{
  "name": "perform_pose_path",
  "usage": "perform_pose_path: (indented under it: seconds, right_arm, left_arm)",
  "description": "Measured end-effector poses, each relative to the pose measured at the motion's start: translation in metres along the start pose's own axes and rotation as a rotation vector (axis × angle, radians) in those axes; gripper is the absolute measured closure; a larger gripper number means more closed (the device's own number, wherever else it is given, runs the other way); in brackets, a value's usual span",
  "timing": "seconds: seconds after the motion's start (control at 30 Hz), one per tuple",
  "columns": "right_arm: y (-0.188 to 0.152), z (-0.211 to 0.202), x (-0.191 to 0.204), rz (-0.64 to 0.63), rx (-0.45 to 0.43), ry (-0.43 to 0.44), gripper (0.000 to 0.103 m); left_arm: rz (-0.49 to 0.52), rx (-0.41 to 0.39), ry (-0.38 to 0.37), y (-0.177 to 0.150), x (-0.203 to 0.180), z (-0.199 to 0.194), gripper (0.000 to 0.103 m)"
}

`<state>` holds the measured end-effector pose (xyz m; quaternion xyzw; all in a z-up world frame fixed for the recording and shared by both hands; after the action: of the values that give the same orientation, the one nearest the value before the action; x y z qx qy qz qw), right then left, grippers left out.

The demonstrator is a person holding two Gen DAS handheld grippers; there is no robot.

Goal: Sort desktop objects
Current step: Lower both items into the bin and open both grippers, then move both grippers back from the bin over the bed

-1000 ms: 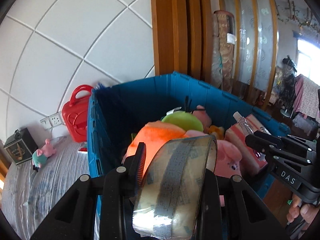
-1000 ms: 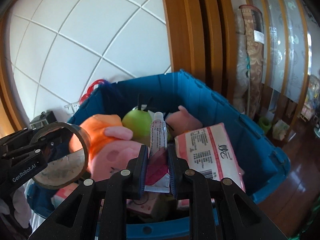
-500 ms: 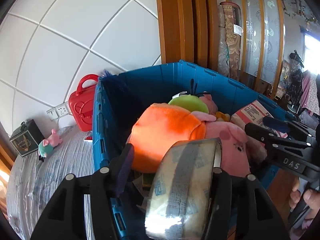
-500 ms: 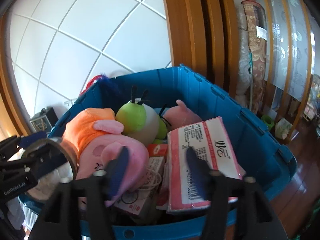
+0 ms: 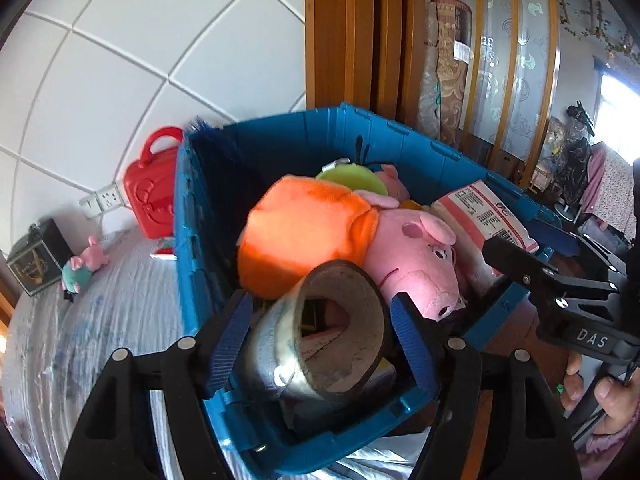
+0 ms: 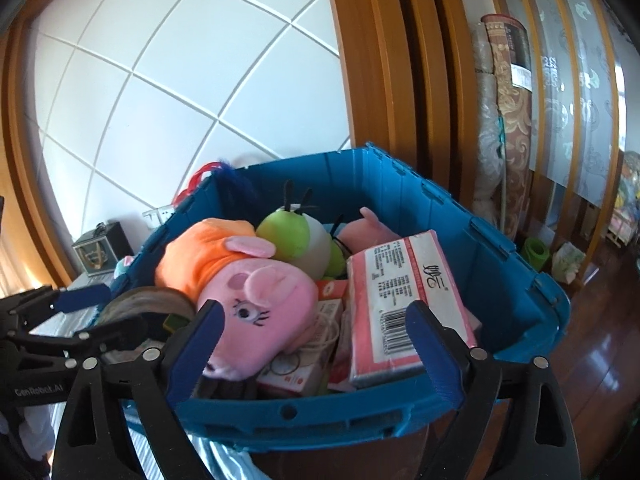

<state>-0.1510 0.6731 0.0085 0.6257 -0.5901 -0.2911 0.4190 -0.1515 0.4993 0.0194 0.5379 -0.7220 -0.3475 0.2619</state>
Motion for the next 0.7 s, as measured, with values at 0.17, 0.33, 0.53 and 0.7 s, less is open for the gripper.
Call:
perform_pose_path:
  seconds: [0.17, 0.33, 0.53, 0.7]
  right_arm:
    - [0.008, -0.014, 0.021, -0.012, -0.04, 0.029, 0.0]
    - [0.022, -0.019, 0.066, -0.056, -0.072, 0.043, 0.0]
    - [0.031, -0.01, 0.151, -0.112, -0.09, 0.062, 0.0]
    - [0.037, 0.004, 0.238, -0.137, -0.098, 0.1, 0.0]
  left_arm:
    - [0.007, -0.067, 0.055, -0.002, 0.017, -0.023, 0.032]
    - [-0.035, -0.127, 0.078, -0.009, 0.058, -0.044, 0.032]
    - [-0.099, -0.15, 0.105, -0.03, 0.14, -0.061, 0.032]
    - [-0.173, -0.129, 0.12, -0.056, 0.242, -0.07, 0.032]
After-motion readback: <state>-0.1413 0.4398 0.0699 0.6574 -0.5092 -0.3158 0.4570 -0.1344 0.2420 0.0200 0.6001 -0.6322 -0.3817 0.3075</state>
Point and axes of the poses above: each gripper's, at about its wrist camera, not at the fingertips, and z roughly the way its jaws point, x to its left, y to its top, the point moved 5 cm from there along z, roughly the way its jaws point, and after that the axes turned 1 degree about -x, right-handed, at the moved point
